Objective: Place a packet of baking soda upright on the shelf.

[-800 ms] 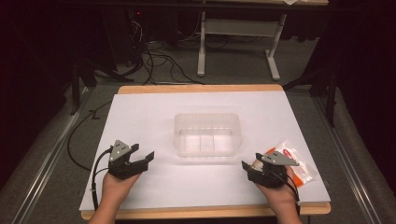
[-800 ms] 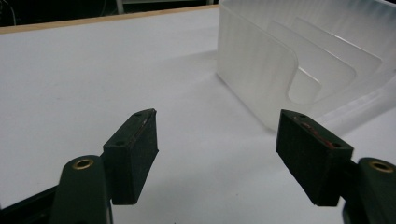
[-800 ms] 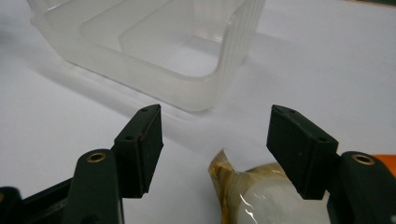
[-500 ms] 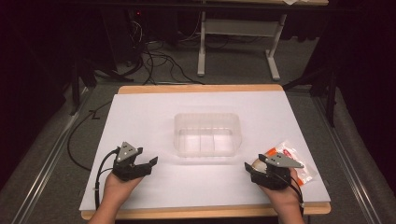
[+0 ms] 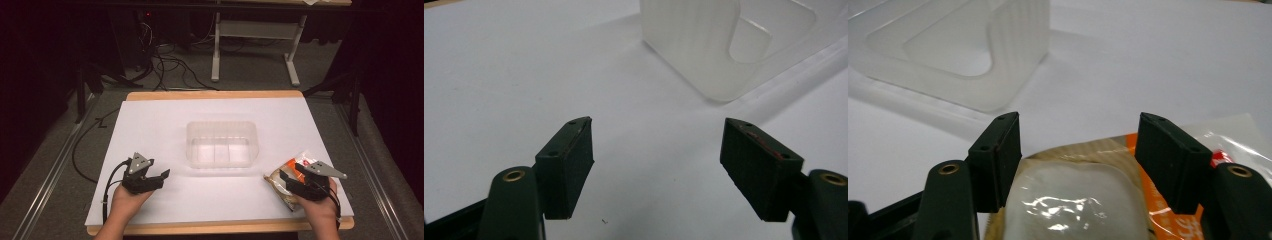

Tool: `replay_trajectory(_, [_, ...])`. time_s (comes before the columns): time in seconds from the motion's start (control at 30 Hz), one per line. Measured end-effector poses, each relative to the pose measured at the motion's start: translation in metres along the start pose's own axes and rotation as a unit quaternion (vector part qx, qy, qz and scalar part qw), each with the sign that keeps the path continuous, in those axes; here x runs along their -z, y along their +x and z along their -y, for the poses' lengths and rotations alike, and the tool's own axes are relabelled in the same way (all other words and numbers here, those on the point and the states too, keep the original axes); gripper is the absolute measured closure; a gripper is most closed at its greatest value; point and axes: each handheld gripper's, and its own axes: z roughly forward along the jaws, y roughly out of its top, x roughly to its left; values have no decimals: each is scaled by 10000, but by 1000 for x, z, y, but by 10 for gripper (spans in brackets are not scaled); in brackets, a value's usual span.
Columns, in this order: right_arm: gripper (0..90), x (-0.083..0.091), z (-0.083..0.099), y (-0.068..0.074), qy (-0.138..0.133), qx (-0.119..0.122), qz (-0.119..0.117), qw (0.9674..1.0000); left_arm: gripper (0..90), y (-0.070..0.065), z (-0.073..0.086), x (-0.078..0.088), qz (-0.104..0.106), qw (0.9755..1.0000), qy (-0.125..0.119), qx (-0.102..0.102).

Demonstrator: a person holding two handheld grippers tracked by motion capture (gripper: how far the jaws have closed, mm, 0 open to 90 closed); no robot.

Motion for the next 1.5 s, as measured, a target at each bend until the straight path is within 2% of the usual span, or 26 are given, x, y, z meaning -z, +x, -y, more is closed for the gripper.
replay_trajectory(0.1, [353, 2, 1, -7, 15, -42, 80, 10000, 297, -2, 0, 0, -37, 10000, 26, -62])
replay_trajectory(0.2, [353, 6, 4, -17, 102, -100, 284, 9995, 297, -4, 0, -1, -70, 9998, 64, -194])
replay_trajectory(0.37, [353, 10, 7, -29, 123, -120, 504, 9986, 297, -5, 0, -2, -80, 9996, 90, -246])
replay_trajectory(0.4, [353, 12, 9, -37, 146, -141, 641, 9977, 297, -5, 0, -2, -87, 9994, 130, -294])
replay_trajectory(0.47, [355, 14, 10, -44, 176, -199, 767, 9967, 297, -5, 0, -3, -94, 9994, 157, -309])
replay_trajectory(0.63, [355, 19, 19, -68, 292, -470, 1075, 9927, 297, -7, 1, -5, -93, 9990, 215, -381])
replay_trajectory(0.67, [355, 19, 19, -68, 292, -470, 1075, 9927, 297, -7, 1, -5, -93, 9990, 215, -381])
replay_trajectory(0.7, [355, 21, 25, -81, 370, -670, 1175, 9901, 296, -8, 1, -6, -92, 9988, 227, -418])
replay_trajectory(0.8, [356, 24, 34, -95, 451, -983, 1244, 9863, 296, -9, 1, -7, -84, 9985, 268, -469])
replay_trajectory(0.87, [358, 24, 38, -99, 481, -1061, 1250, 9853, 295, -10, 1, -7, -89, 9984, 282, -482])
replay_trajectory(0.9, [373, 25, 45, -105, 589, -1232, 1240, 9828, 295, -10, 1, -8, -83, 9983, 290, -506])
replay_trajectory(1.0, [395, 25, 49, -109, 625, -1346, 1176, 9819, 294, -11, 1, -8, -78, 9981, 317, -532])
replay_trajectory(1.03, [410, 25, 50, -110, 631, -1456, 1140, 9807, 294, -11, 1, -8, -77, 9979, 325, -550])
replay_trajectory(1.1, [462, 24, 51, -110, 606, -1525, 901, 9823, 292, -12, 1, -8, -76, 9979, 314, -567])
replay_trajectory(1.27, [526, 23, 51, -108, 654, -1622, 706, 9821, 293, -12, 1, -8, -84, 9976, 331, -601])
replay_trajectory(1.3, [575, 24, 51, -108, 595, -1697, 577, 9820, 292, -12, 1, -8, -82, 9975, 337, -609])
replay_trajectory(1.33, [575, 24, 51, -108, 595, -1697, 577, 9820, 292, -12, 1, -8, -82, 9975, 337, -609])
replay_trajectory(1.37, [607, 26, 51, -109, 486, -1774, 435, 9820, 292, -12, 1, -8, -82, 9975, 340, -617])
replay_trajectory(1.5, [650, 28, 49, -108, 401, -1778, 365, 9826, 292, -13, 1, -9, -81, 9973, 356, -638])
